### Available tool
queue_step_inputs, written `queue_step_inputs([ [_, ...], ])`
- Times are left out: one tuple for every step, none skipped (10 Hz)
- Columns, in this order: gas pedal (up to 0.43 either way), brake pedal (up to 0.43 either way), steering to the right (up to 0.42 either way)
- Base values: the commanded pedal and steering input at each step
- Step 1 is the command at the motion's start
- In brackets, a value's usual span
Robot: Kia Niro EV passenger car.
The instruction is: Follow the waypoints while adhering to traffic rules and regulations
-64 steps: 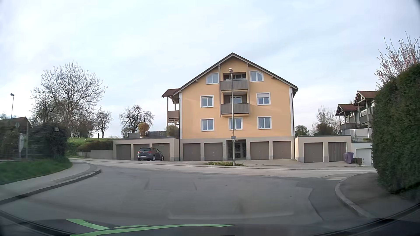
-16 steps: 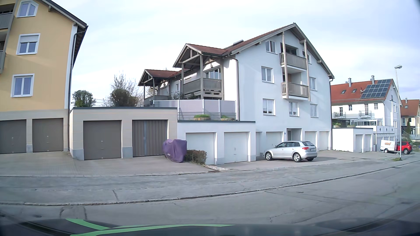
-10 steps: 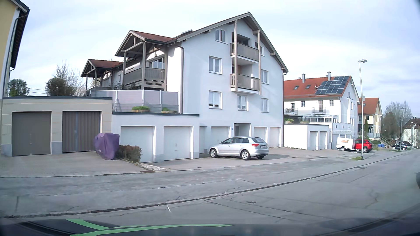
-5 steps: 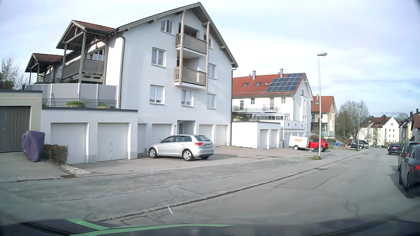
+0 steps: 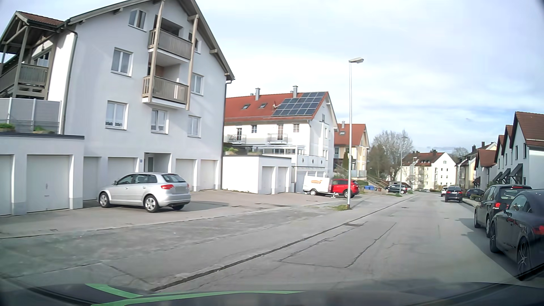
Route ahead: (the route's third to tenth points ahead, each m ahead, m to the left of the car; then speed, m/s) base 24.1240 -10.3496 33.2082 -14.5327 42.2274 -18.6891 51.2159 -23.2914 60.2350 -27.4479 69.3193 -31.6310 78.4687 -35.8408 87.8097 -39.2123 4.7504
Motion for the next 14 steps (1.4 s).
queue_step_inputs([
  [0.220,0.000,0.362],
  [0.220,0.000,0.338],
  [0.228,0.000,0.306],
  [0.240,0.000,0.273],
  [0.248,0.000,0.245],
  [0.248,0.000,0.226],
  [0.260,0.000,0.202],
  [0.268,0.000,0.183],
  [0.268,0.000,0.161],
  [0.268,0.000,0.144],
  [0.268,0.000,0.129],
  [0.268,0.000,0.115],
  [0.280,0.000,0.107],
  [0.280,0.000,0.099],
])
